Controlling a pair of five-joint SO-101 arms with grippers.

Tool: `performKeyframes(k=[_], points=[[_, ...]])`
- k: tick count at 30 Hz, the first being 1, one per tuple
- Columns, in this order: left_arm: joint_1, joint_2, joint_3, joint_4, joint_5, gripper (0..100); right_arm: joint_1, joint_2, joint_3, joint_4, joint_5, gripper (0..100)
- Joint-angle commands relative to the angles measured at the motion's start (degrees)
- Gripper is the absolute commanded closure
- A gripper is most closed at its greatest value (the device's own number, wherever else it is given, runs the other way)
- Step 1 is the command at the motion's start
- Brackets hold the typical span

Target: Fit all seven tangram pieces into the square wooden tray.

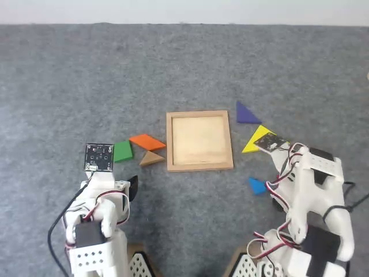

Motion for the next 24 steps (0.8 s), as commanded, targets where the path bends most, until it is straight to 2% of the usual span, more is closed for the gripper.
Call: performKeyframes(k=[1,6,12,16,19,24], points=[[-0.26,-0.62,-0.40,0.18,-0.44,73,-0.04,-4.00,-0.18,4.18,1.58,71.5],[-0.26,-0.62,-0.40,0.18,-0.44,73,0.22,-5.14,0.18,7.60,7.03,71.6],[-0.26,-0.62,-0.40,0.18,-0.44,73,0.31,-5.14,0.97,7.16,7.65,71.4],[-0.26,-0.62,-0.40,0.18,-0.44,73,0.40,-5.14,2.55,6.99,12.57,70.8],[-0.26,-0.62,-0.40,0.18,-0.44,73,0.57,-5.05,2.64,3.82,11.43,66.9],[-0.26,-0.62,-0.40,0.18,-0.44,73,3.12,-4.88,2.46,-0.48,9.49,66.5]])
